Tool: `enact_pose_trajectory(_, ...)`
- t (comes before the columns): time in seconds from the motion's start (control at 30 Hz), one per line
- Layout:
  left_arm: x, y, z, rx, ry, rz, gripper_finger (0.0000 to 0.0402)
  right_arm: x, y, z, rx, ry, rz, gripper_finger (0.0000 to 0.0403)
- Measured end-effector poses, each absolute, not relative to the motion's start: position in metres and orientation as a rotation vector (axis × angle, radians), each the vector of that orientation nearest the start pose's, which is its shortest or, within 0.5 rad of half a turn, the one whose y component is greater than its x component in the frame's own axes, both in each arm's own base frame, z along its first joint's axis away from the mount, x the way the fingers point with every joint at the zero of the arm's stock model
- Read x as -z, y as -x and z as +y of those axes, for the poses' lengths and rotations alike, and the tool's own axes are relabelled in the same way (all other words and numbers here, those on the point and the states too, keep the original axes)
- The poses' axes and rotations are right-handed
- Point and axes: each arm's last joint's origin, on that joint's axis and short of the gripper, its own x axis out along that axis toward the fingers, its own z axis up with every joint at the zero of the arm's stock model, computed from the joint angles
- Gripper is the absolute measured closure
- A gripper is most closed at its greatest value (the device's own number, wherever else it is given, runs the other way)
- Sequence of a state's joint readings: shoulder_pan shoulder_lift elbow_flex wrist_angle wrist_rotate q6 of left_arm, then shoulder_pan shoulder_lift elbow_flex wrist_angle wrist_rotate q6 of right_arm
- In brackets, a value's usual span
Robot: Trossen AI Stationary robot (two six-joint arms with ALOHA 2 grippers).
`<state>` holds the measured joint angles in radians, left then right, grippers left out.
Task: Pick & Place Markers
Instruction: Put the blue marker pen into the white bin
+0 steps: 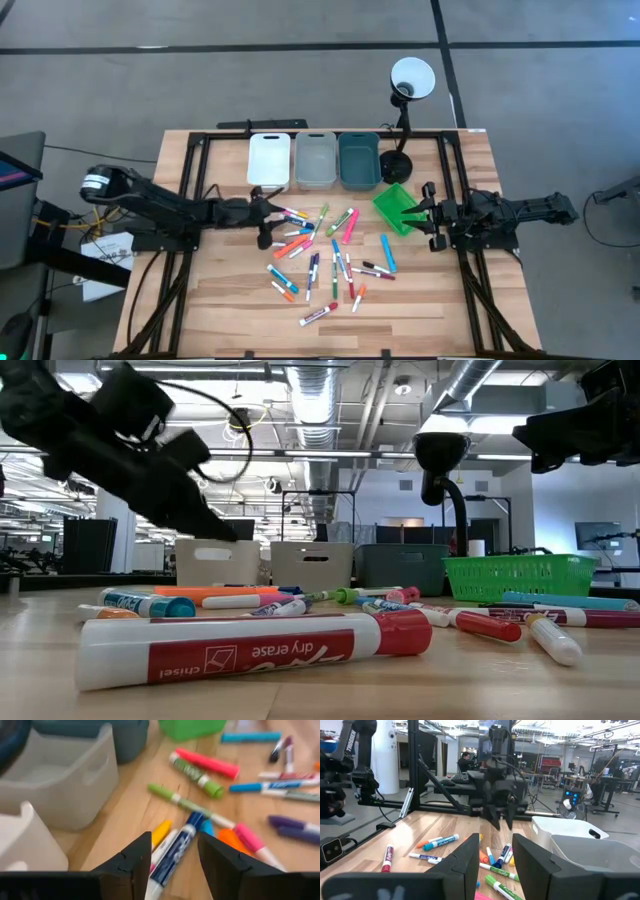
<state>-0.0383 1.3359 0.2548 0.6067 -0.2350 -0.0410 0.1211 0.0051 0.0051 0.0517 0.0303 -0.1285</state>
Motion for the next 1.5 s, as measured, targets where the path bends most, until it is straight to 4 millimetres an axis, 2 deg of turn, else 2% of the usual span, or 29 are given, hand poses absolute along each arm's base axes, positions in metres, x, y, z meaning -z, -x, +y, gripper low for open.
enact_pose_trajectory(0.17,-0.116,-0.222,0.011,-0.186,-0.002,0.538,0.0254,-0.170,-0.097,0.012,-0.101,-0.053,-0.050,0.0294)
enact_pose_trajectory(0.37,-0.100,-0.225,0.016,-0.204,0.000,0.614,0.0258,-0.171,-0.097,0.011,-0.090,-0.049,-0.059,0.0294)
enact_pose_trajectory(0.7,-0.084,-0.225,0.012,-0.183,-0.005,0.678,0.0259,-0.182,-0.096,0.011,-0.088,-0.054,-0.172,0.0294)
enact_pose_trajectory(1.0,-0.085,-0.226,0.002,-0.152,-0.023,0.685,0.0260,-0.196,-0.092,0.009,-0.061,-0.065,-0.329,0.0294)
enact_pose_trajectory(1.1,-0.085,-0.226,0.002,-0.146,-0.022,0.685,0.0274,-0.199,-0.093,0.009,-0.062,-0.067,-0.351,0.0294)
enact_pose_trajectory(1.27,-0.085,-0.226,0.002,-0.146,-0.017,0.679,0.0331,-0.199,-0.102,0.010,-0.051,-0.070,-0.338,0.0294)
enact_pose_trajectory(1.4,-0.087,-0.226,0.001,-0.158,-0.003,0.658,0.0332,-0.201,-0.115,0.012,-0.049,-0.078,-0.283,0.0294)
enact_pose_trajectory(1.5,-0.099,-0.227,-0.002,-0.184,-0.020,0.593,0.0332,-0.211,-0.129,0.013,-0.053,-0.115,-0.239,0.0294)
